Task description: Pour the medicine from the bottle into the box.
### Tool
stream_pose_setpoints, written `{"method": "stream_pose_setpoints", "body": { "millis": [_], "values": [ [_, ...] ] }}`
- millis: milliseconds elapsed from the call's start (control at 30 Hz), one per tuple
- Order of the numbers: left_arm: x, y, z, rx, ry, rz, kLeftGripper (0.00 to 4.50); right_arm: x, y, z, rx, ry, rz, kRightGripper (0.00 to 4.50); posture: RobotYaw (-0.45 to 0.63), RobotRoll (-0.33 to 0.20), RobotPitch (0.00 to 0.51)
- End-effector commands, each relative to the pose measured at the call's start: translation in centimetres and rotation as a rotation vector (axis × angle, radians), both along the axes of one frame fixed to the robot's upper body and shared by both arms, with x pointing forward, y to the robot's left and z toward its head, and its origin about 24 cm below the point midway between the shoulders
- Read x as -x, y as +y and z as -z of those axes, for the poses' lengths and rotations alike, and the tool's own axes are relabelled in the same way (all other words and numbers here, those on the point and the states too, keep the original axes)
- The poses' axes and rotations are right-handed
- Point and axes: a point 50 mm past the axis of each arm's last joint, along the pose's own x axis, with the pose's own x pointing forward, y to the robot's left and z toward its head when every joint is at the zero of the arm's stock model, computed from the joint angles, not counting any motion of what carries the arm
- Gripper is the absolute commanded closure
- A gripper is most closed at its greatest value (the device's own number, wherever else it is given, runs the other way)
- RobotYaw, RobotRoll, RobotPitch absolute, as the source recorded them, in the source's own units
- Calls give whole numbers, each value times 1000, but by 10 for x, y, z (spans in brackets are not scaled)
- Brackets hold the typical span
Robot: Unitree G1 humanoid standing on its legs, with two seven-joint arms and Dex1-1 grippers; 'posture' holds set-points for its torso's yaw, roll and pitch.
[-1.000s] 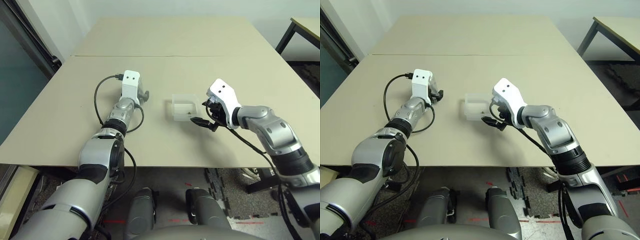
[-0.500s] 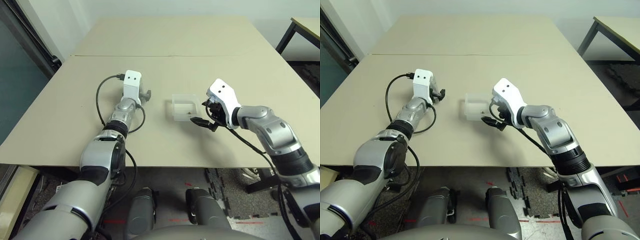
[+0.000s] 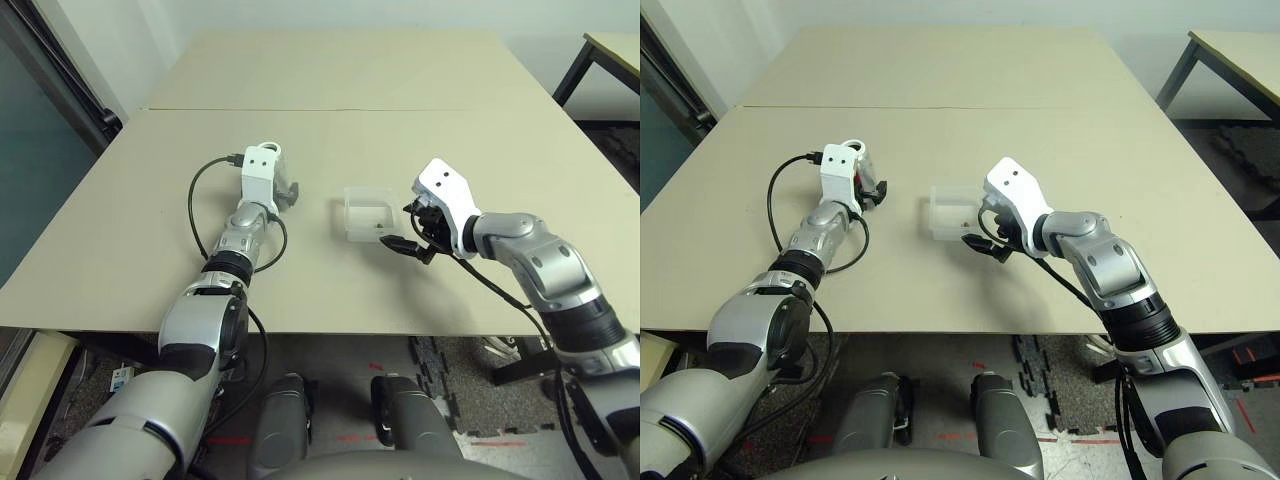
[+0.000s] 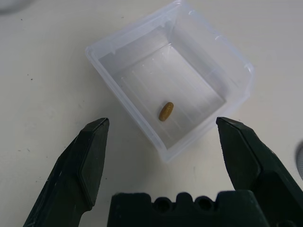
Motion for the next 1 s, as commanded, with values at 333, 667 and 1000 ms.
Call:
{"method": "stream_pose_setpoints", "body": {
  "millis": [333,667,1000],
  "values": [
    [37,-1,9,76,45,59,17,2,-4,6,-2,19,9,0,63,0,117],
    [103,-3,-13,102,55,142,17,2,-18,-4,-33,-11,87,0,95,0,111],
    [131,83,-69,105,-66,-32,17,16,-107,-43,-153,-137,600,0,170,0,115]
  ]
}}
